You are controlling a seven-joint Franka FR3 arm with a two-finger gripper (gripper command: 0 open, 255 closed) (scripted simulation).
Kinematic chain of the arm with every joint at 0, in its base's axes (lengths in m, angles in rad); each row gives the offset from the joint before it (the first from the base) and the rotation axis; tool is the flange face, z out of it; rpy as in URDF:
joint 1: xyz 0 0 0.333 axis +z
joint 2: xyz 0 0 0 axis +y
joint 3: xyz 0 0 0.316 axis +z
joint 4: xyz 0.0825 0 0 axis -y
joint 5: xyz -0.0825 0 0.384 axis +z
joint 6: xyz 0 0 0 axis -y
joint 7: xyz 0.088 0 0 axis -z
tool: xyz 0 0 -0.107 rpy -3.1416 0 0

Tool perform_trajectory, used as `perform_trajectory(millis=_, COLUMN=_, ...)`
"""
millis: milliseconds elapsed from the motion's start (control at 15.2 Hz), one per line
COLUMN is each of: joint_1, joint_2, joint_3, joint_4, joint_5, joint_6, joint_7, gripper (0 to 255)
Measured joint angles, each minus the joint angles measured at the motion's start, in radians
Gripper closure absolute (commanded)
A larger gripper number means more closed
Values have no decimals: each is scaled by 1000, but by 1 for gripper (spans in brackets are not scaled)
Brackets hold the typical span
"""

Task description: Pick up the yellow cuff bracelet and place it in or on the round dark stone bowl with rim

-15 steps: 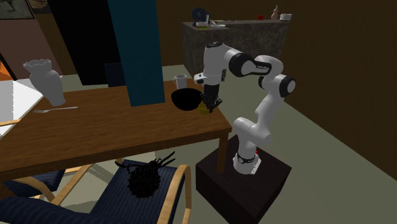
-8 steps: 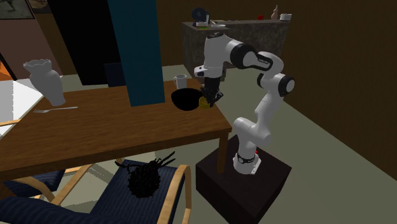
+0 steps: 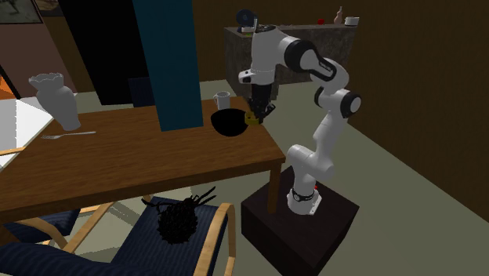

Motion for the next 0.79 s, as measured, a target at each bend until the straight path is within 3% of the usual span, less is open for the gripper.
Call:
perform_trajectory(millis=198, joint_1=1, joint_2=21, joint_3=-10, joint_4=45, joint_5=-5, joint_6=-22, joint_7=-16, gripper=255)
perform_trajectory(millis=792, joint_1=11, joint_2=136, joint_3=-226, joint_4=188, joint_5=-102, joint_6=-1, joint_7=-251, gripper=255)
